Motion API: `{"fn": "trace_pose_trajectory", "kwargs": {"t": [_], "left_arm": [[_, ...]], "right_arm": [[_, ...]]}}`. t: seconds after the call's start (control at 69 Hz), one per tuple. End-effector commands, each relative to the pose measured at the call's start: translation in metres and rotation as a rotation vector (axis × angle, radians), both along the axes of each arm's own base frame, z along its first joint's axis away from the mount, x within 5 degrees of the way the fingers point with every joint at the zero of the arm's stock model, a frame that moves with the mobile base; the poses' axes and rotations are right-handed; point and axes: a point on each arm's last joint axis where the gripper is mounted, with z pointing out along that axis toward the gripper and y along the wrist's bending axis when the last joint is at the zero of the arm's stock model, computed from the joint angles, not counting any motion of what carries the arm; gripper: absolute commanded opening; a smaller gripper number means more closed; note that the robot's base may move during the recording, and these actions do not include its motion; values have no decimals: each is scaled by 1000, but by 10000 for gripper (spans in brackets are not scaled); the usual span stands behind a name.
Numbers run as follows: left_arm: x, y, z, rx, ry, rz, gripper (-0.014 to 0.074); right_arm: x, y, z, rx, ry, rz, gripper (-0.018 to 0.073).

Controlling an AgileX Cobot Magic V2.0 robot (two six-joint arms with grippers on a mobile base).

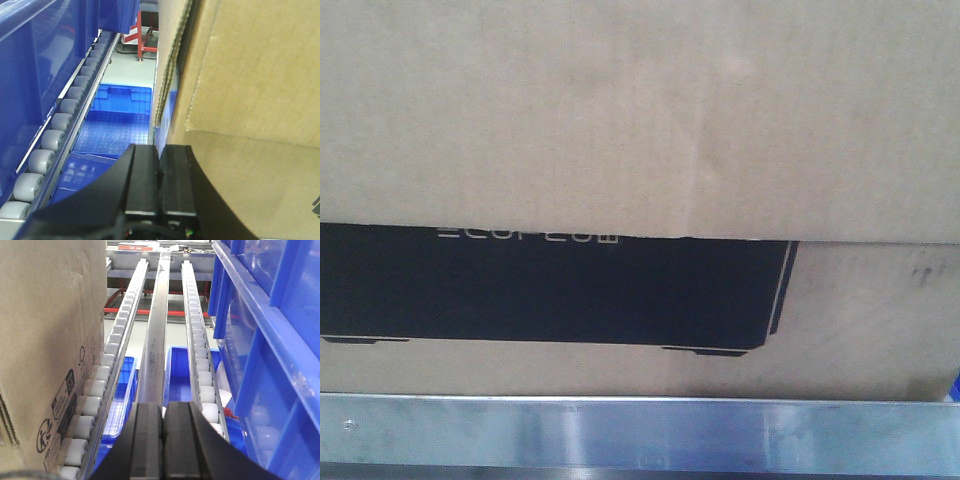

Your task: Grab box from left shelf to table start

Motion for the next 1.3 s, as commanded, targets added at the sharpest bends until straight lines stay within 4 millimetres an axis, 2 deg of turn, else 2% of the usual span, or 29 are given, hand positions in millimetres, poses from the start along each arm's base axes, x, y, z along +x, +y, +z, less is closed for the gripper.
{"fn": "trace_pose_trajectory", "kwargs": {"t": [0.0,0.623,0.811,0.956,1.101,1.173,1.289], "left_arm": [[-1,0,11,-24,-115,2,-99],[-1,1,11,-24,-117,3,-99],[-2,1,21,-43,-222,11,-99],[-9,3,49,-67,-414,23,-99],[-19,3,88,-48,-456,15,-99],[-27,4,117,-22,-480,13,-99],[-35,4,148,29,-450,18,-98]], "right_arm": [[-1,0,8,-1,-97,-1,51],[-1,0,8,-1,-97,-1,51],[-1,0,8,-1,-97,-1,51],[-1,0,8,-1,-97,-1,51],[-1,0,8,-1,-97,-1,51],[-1,0,8,-1,-97,-1,51],[-1,0,8,-1,-97,-1,51]]}}
